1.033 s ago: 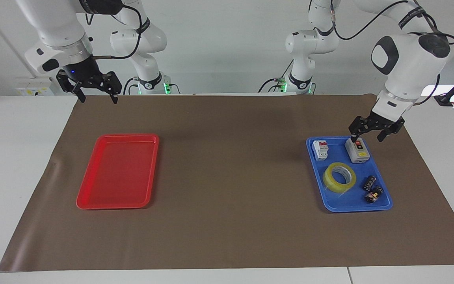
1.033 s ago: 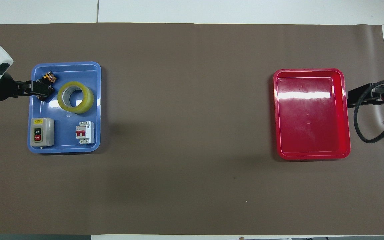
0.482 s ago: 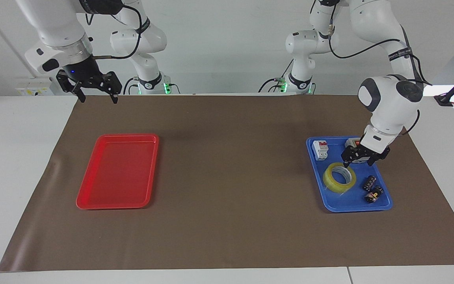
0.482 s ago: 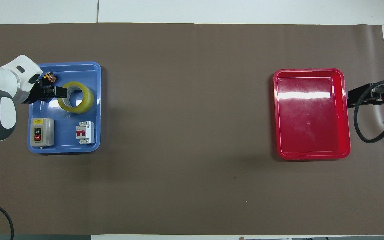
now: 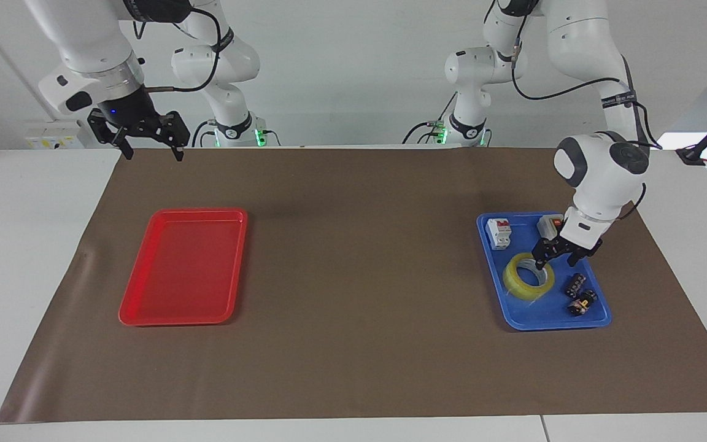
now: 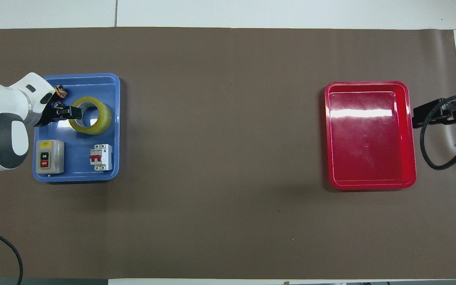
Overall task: Place and move tape with both arms
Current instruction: 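Reach the left gripper into the blue tray and grasp the yellow tape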
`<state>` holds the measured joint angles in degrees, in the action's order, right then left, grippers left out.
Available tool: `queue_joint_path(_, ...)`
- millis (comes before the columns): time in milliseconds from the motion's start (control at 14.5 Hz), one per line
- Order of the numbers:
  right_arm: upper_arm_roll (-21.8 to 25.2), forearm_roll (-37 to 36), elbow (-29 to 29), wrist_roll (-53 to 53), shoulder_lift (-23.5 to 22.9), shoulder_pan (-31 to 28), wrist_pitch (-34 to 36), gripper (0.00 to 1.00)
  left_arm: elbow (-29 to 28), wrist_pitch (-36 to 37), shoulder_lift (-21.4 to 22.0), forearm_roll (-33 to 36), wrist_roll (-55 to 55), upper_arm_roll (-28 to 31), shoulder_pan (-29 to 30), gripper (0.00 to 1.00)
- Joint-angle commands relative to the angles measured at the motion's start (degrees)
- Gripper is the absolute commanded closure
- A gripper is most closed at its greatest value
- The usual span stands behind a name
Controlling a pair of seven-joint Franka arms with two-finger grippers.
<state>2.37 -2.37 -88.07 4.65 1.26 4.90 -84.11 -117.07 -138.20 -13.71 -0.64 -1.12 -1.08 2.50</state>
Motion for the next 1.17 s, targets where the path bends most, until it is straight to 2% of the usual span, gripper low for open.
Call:
queue_joint_path(0,-0.18,0.70,0.35,-1.40,-0.20,-0.60,0.35,0.00,-0.79,-4.44,-2.28,-0.94,1.47,-0.15,0.05,0.16)
queue_joint_path(138,-0.18,0.79,0.35,-1.40,-0.20,-0.60,0.35,0.00,-0.79,-4.72,-2.55,-0.94,2.00,-0.15,-0.04,0.16)
queue_joint_path(207,-0.18,0.70,0.35,-1.40,-0.12,-0.60,0.35,0.00,-0.79,-4.54,-2.55,-0.94,2.26,-0.15,-0.04,0.38)
queue_joint_path(275,-0.18,0.79,0.35,-1.40,-0.11,-0.60,0.35,0.00,-0.71,-4.19,-2.55,-0.94,3.39,-0.15,-0.13,0.80)
queue_joint_path(344,-0.18,0.70,0.35,-1.40,-0.11,-0.60,0.35,0.00,-0.70,-4.01,-2.47,-0.94,4.45,-0.15,-0.13,1.00)
queue_joint_path(620,-0.18,0.79,0.35,-1.40,-0.11,-0.60,0.35,0.00,0.43,1.60,-0.37,-0.94,5.60,-0.15,-0.13,1.00)
queue_joint_path(826,-0.18,0.70,0.35,-1.40,-0.11,-0.60,0.35,0.00,4.64,11.86,2.80,-0.94,6.13,-0.15,-0.92,1.00)
queue_joint_path(964,-0.18,0.79,0.35,-1.40,-0.11,-0.60,0.35,0.00,6.41,16.45,4.99,-0.86,9.02,-0.42,-2.84,1.00)
queue_joint_path(1101,-0.18,0.79,0.35,-1.40,-0.11,-0.60,0.35,0.00,6.33,16.99,5.71,-0.77,11.65,-0.33,-6.53,1.00)
